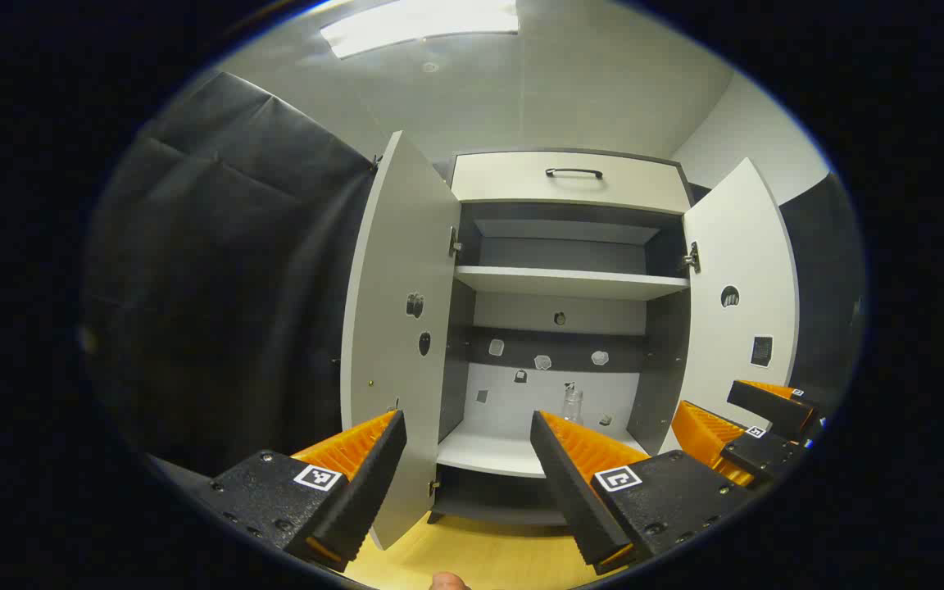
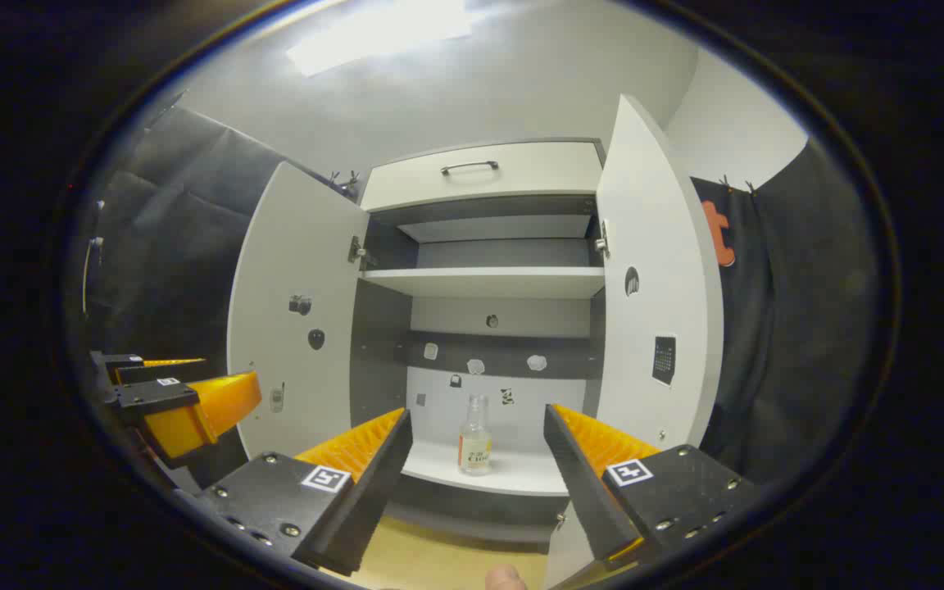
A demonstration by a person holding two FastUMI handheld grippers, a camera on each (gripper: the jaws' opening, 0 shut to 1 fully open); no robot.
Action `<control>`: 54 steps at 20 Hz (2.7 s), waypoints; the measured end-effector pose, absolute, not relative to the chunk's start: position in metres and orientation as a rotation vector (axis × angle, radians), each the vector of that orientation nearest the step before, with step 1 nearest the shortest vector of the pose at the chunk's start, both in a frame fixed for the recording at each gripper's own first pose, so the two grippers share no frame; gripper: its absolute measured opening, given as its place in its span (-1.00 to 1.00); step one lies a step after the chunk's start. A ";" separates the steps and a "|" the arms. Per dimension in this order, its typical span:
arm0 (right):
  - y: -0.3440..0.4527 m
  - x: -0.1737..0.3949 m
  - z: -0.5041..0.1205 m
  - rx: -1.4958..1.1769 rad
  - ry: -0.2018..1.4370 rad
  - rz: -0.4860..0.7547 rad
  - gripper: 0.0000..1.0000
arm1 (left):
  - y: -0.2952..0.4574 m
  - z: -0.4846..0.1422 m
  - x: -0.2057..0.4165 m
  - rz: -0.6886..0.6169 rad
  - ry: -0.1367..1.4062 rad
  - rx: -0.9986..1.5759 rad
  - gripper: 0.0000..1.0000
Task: Grasp the bottle in the cabinet with the left hand and place it on the coaster, then close the right door with the right hand and the left door with the left hand.
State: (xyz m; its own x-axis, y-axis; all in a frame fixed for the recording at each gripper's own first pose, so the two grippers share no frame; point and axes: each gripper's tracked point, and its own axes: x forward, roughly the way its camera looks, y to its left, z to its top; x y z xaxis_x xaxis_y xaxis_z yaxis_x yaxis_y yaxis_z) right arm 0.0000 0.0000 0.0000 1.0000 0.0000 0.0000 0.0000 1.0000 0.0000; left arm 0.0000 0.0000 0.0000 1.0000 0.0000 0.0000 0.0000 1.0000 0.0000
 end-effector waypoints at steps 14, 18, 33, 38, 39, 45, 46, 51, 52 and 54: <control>-0.010 0.009 -0.004 0.004 -0.002 -0.013 0.95 | -0.008 -0.001 0.010 -0.008 -0.004 0.008 0.92; -0.015 0.010 -0.005 0.003 0.000 -0.022 0.95 | -0.012 -0.001 0.012 -0.017 -0.004 0.006 0.93; -0.020 0.005 -0.006 -0.006 0.000 -0.042 0.95 | -0.012 0.000 0.011 -0.024 -0.003 0.011 0.92; -0.017 0.004 -0.007 -0.006 0.005 -0.036 0.95 | -0.011 0.001 0.008 -0.021 -0.010 0.020 0.92; -0.017 0.004 -0.008 -0.007 0.005 -0.033 0.95 | -0.011 0.002 0.008 -0.022 -0.010 0.019 0.92; -0.018 0.003 -0.008 -0.007 0.006 -0.037 0.95 | -0.013 -0.001 0.008 -0.027 0.000 0.022 0.93; -0.018 0.003 -0.008 -0.007 0.006 -0.038 0.95 | -0.014 -0.002 0.008 -0.030 0.000 0.021 0.92; -0.019 0.002 -0.010 -0.014 0.011 -0.044 0.95 | -0.015 -0.005 0.008 -0.038 0.007 0.023 0.92; -0.019 0.002 -0.010 -0.015 0.011 -0.044 0.95 | -0.016 -0.006 0.009 -0.039 0.008 0.022 0.93; -0.019 0.002 -0.010 -0.016 0.012 -0.046 0.95 | -0.016 -0.007 0.010 -0.041 0.011 0.020 0.92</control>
